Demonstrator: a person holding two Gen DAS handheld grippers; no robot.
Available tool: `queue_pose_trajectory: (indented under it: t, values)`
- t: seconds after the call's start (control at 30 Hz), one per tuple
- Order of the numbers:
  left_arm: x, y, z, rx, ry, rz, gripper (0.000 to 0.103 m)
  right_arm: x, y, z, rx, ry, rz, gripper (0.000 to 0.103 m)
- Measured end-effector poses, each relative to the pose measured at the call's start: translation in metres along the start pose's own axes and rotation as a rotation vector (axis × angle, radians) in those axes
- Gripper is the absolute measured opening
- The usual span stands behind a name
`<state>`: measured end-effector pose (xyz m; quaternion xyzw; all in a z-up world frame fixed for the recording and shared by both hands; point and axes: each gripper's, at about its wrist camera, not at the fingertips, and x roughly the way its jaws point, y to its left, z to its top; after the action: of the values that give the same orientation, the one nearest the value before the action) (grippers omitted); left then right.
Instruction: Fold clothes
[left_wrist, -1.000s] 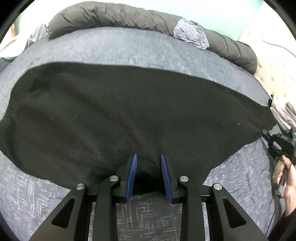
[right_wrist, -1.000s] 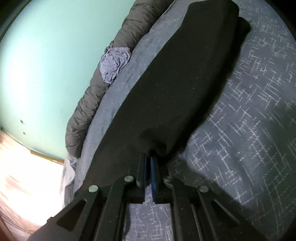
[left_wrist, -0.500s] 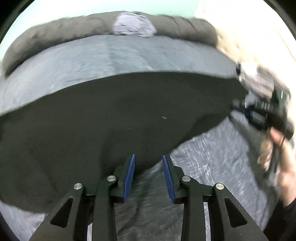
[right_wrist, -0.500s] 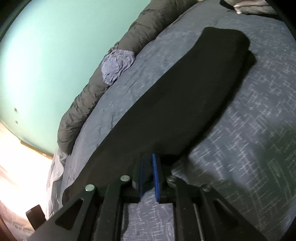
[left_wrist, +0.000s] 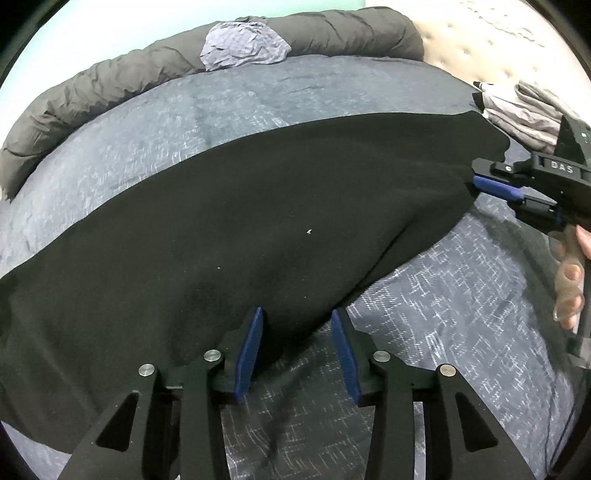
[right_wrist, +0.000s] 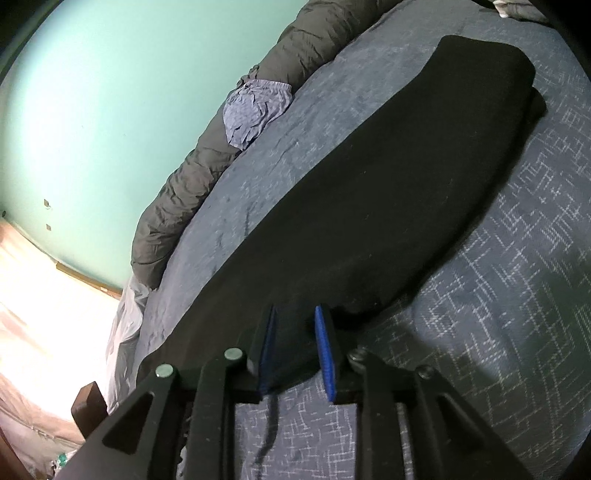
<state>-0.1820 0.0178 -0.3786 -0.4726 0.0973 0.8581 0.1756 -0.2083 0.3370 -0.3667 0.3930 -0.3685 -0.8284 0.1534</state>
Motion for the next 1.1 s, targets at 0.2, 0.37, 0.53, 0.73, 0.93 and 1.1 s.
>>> queue_pose_trajectory:
  t: [0.2, 0.37, 0.53, 0.73, 0.93, 1.1]
  values:
    - [-0.007, 0.012, 0.005, -0.025, -0.028, -0.017, 0.009, 0.001, 0.02, -0.004, -0.083, 0.011, -0.002, 0.022]
    - [-0.017, 0.024, 0.01, -0.064, -0.062, -0.041, 0.006, 0.014, 0.047, -0.018, -0.181, 0.078, 0.014, 0.022]
    - [-0.027, 0.027, 0.011, -0.072, -0.083, -0.072, 0.005, 0.035, 0.056, -0.036, -0.209, 0.187, 0.029, 0.023]
    - [-0.041, 0.027, 0.01, -0.07, -0.097, -0.111, 0.005, 0.046, 0.066, -0.05, -0.227, 0.257, 0.046, 0.032]
    - [-0.043, 0.02, -0.001, -0.033, -0.062, -0.136, 0.005, 0.044, 0.055, -0.048, -0.127, 0.259, 0.064, 0.045]
    - [-0.034, 0.019, -0.012, -0.022, -0.015, -0.159, 0.005, 0.041, 0.036, -0.042, -0.023, 0.251, 0.066, 0.045]
